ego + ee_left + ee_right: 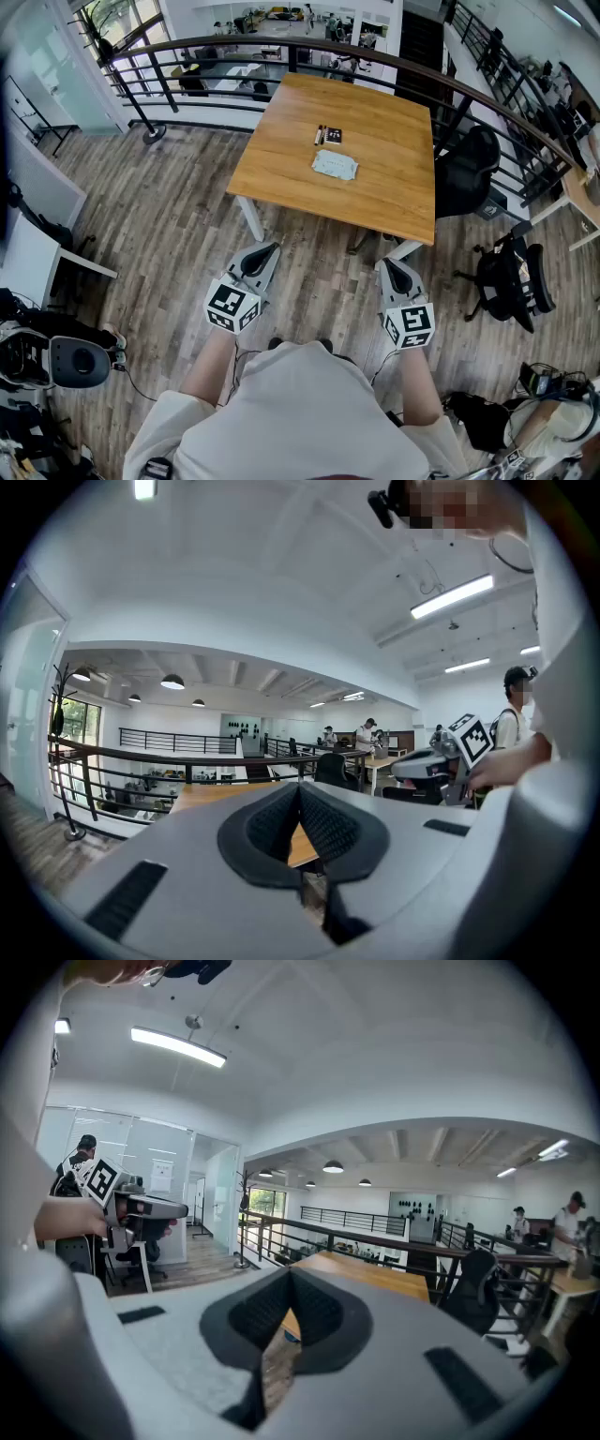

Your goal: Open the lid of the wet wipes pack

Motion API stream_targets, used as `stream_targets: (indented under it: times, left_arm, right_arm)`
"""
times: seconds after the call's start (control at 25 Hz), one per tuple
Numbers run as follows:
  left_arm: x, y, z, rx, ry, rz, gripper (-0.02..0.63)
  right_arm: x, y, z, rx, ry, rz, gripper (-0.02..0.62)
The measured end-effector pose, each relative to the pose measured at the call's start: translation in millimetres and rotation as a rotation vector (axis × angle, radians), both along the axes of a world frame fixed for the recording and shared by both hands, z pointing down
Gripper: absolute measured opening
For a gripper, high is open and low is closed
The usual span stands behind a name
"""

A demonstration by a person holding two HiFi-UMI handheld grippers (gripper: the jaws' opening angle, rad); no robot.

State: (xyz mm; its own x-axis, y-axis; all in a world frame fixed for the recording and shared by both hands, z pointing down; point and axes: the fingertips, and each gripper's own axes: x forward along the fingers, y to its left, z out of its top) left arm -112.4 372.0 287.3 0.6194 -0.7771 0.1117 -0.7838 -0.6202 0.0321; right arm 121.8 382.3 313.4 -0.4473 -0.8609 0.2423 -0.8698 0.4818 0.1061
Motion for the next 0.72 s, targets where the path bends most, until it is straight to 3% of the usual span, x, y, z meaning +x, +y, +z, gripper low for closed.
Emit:
stream_targets:
  times: [0.72]
  left_arm:
    - [20.3,3.7,5.8,-0.006,-0.014,-0.006,-0.006]
  right_arm:
    - [11.5,2.1,-1.8,0.000,-0.027,-0.027,0.003]
